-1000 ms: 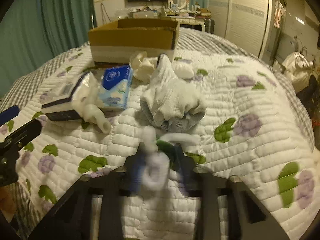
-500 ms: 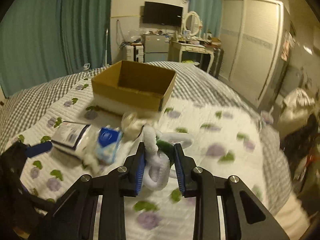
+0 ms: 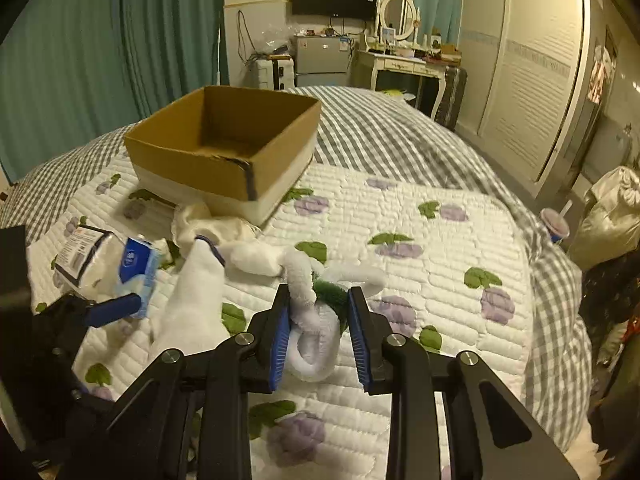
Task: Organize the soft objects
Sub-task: 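Grasp the white knit glove with the left tool while the right tool holds the towel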
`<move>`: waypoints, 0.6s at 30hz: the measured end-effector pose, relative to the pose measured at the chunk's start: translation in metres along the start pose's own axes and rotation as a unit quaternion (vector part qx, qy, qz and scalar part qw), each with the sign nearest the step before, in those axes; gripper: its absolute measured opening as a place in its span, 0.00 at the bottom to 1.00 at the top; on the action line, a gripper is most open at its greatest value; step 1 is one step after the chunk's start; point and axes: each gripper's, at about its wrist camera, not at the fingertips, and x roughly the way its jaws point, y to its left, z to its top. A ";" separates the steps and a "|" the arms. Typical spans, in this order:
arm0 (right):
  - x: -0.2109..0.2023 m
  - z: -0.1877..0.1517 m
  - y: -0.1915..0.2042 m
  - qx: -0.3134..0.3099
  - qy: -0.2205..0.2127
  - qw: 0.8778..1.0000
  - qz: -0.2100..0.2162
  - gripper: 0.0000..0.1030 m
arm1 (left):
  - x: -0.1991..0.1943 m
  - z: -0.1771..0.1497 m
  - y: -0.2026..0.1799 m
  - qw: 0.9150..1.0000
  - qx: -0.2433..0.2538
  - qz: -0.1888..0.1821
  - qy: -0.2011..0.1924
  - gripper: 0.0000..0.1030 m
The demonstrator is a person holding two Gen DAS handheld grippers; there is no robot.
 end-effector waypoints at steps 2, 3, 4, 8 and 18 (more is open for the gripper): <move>0.006 -0.003 -0.005 0.004 0.005 1.000 0.009 0.26 | 0.007 -0.002 0.001 1.000 -0.004 -0.009 0.004 0.94; 0.008 -0.003 -0.006 0.003 0.006 1.000 0.011 0.26 | 0.009 -0.004 0.000 1.000 -0.002 -0.012 0.006 0.94; 0.010 -0.004 -0.007 0.002 0.007 1.000 0.014 0.26 | 0.009 -0.005 -0.001 1.000 0.001 -0.014 0.006 0.94; 0.012 -0.007 -0.007 0.003 0.010 1.000 0.024 0.26 | 0.011 -0.018 -0.003 0.999 0.015 -0.035 0.026 0.88; -0.017 -0.007 -0.002 0.010 -0.003 1.000 0.004 0.26 | -0.052 -0.020 0.008 0.998 0.038 -0.051 -0.010 0.59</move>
